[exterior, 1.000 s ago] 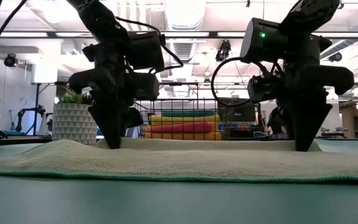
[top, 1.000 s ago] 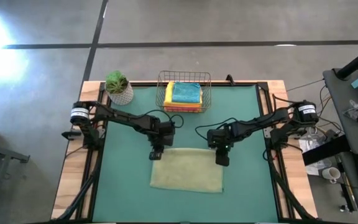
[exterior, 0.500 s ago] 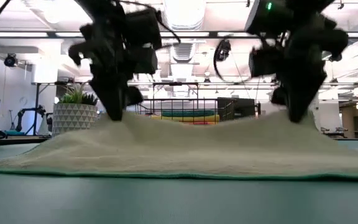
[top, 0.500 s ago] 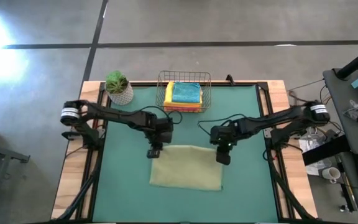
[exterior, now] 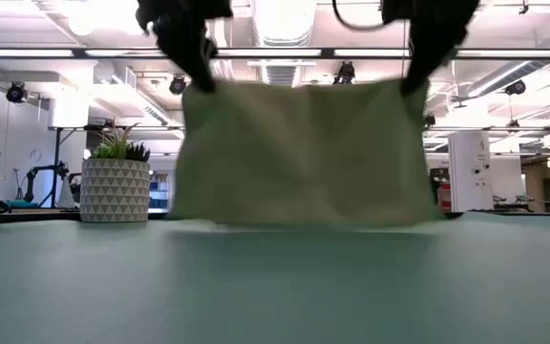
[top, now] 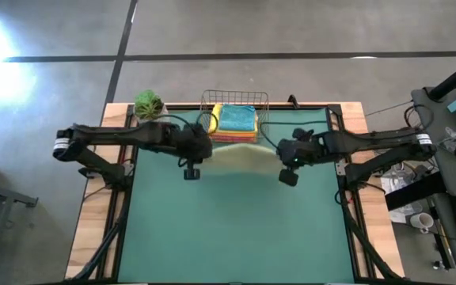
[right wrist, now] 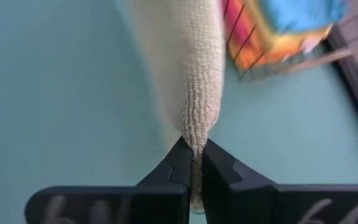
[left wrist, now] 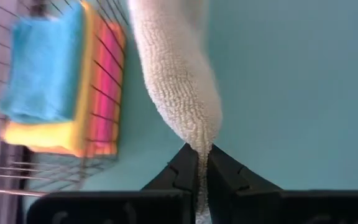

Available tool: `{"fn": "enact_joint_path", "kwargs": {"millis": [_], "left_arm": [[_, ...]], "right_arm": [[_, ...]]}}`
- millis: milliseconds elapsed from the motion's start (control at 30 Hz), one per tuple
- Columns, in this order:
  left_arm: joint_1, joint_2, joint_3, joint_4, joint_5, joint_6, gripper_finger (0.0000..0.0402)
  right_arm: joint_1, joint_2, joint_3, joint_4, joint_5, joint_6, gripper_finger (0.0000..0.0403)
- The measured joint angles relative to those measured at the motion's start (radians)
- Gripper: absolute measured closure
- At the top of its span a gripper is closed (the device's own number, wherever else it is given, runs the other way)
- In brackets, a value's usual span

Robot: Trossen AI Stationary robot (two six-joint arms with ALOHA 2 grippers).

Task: Fold microfiber towels
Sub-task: Fold the green microfiber towel

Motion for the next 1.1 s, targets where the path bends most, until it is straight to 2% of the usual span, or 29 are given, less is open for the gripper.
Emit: {"fn": "enact_joint_path", "kwargs": {"millis": [167,333,533,667,867,1100], "left_arm": [[-0.011,-0.048,0.039,-0.019,-0.004,-0.039,0.0400],[-0.044,-0.052,-0.020,-0.050,0.065,-0.119,0.0400],[-0.133,-0.023,-0.159,0.008,0.176,-0.263,0.0400],[-0.193,-0.008,-0.220,0.042,0.227,-0.331,0.0400],[-0.244,0.012,-0.292,0.126,0.270,-0.343,0.0400],[-0.249,0.040,-0.304,0.115,0.272,-0.340,0.0400]], "right_arm": [[0.003,-0.001,0.062,-0.020,0.000,-0.008,0.0394],[0.026,0.026,-0.011,-0.005,-0.070,0.043,0.0394],[0.126,0.092,-0.152,0.200,-0.220,0.168,0.0394],[0.191,0.161,-0.181,0.309,-0.267,0.243,0.0394],[0.252,0.279,-0.171,0.364,-0.294,0.298,0.0394],[0.291,0.405,-0.075,0.374,-0.296,0.289,0.0385]]}}
